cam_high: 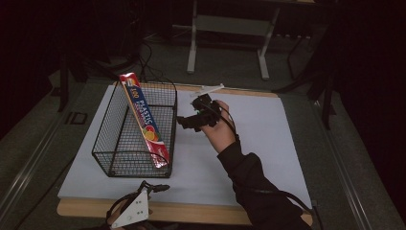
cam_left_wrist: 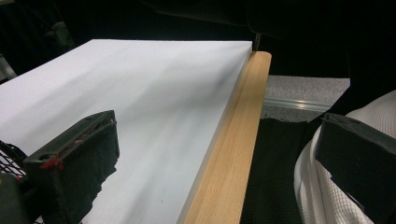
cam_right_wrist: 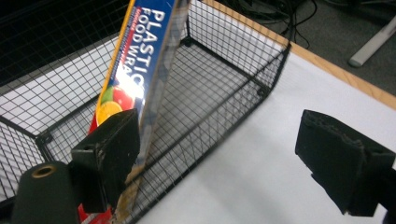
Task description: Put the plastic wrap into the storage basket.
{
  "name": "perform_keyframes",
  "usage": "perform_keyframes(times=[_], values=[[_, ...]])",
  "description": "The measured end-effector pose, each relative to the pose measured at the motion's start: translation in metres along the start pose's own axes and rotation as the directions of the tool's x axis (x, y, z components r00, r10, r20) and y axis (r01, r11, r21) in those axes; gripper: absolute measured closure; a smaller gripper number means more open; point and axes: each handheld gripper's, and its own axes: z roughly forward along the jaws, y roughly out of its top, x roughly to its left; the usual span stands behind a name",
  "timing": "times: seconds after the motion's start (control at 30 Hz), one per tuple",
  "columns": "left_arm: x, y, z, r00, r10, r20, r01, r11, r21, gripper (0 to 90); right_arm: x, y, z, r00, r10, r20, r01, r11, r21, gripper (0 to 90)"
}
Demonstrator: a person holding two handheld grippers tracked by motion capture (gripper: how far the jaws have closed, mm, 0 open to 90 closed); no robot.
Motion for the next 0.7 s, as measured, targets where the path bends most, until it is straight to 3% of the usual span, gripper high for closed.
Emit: perform_keyframes(times=[0.37, 0.7], values=[[0.000, 0.000, 0.000, 1.0000, -0.003, -0.002, 0.003, 1.0000, 0.004, 0.2, -0.025, -0.044, -0.011, 0.9990, 0.044, -0.006, -0.044, 0.999, 0.011, 13.9], [0.000, 0.000, 0.002, 1.0000, -0.006, 0.002, 0.006, 0.9999, 0.008, 0.2, -0.033, -0.081, -0.012, 0.9973, 0.072, -0.014, -0.072, 0.997, 0.016, 13.9]])
